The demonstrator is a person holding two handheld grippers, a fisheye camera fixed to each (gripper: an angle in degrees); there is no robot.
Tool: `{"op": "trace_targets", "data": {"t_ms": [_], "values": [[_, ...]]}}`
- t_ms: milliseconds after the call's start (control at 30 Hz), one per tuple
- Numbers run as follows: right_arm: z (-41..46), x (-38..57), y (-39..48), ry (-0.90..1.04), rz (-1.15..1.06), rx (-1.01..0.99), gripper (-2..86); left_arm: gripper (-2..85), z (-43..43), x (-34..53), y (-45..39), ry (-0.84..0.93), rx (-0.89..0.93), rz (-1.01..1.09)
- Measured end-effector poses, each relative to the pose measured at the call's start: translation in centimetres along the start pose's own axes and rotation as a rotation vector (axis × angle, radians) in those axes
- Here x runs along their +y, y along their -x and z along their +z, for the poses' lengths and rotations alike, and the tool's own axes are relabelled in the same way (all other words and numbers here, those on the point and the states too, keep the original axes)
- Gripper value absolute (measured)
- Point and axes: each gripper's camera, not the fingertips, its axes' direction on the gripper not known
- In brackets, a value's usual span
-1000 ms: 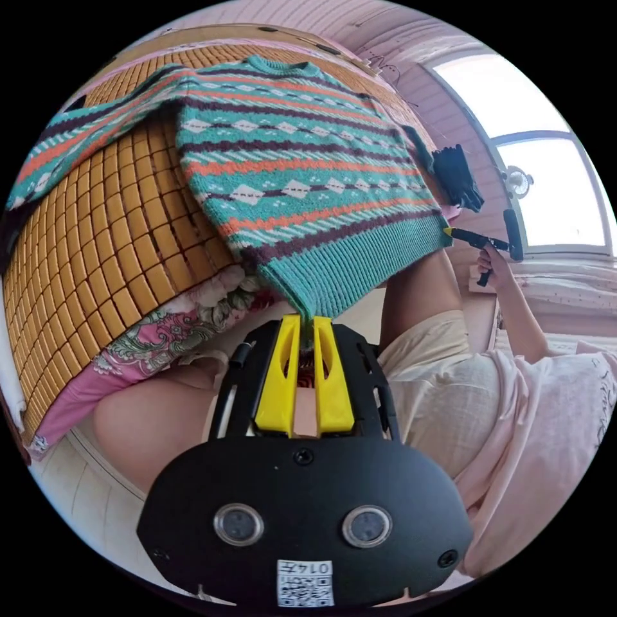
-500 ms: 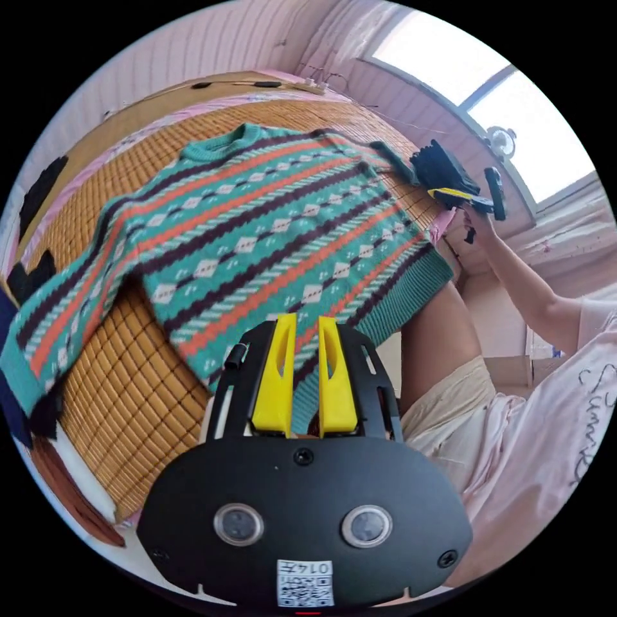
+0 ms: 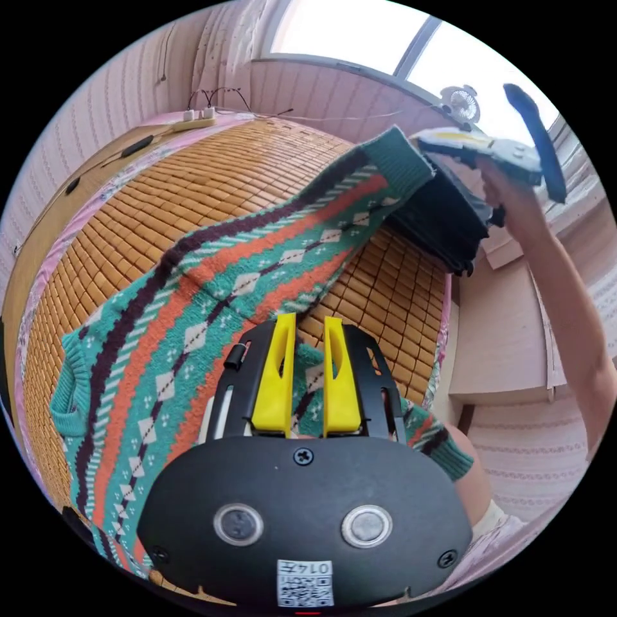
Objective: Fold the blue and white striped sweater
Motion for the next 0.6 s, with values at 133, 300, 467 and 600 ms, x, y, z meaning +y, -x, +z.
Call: {"op": "trace_targets", "data": {"t_ms": [133, 300, 467, 600], "values": [[2.5, -2.1, 0.2, 0.185, 0.021, 0.122, 5.8, 6.6, 2.1, -0.9, 0.8, 0.078, -0.001, -0.031], [-3.0, 3.0, 1.7, 0.015, 0.06, -0.081, 8.4, 7.1, -7.2, 7.6, 3.1, -0.062, 0.152, -0.074], [-8.1, 14.9, 10.2, -0.024, -0.035, -0.526, 8.9, 7.0, -17.5, 31.1, 8.7, -0.056, 0.029, -0.332], [-9.7, 20.9, 16.4, 0.103, -0.025, -0.835, 9.1, 6.7, -24.7, 47.6, 12.4, -0.057, -0.071, -0.652]]}}
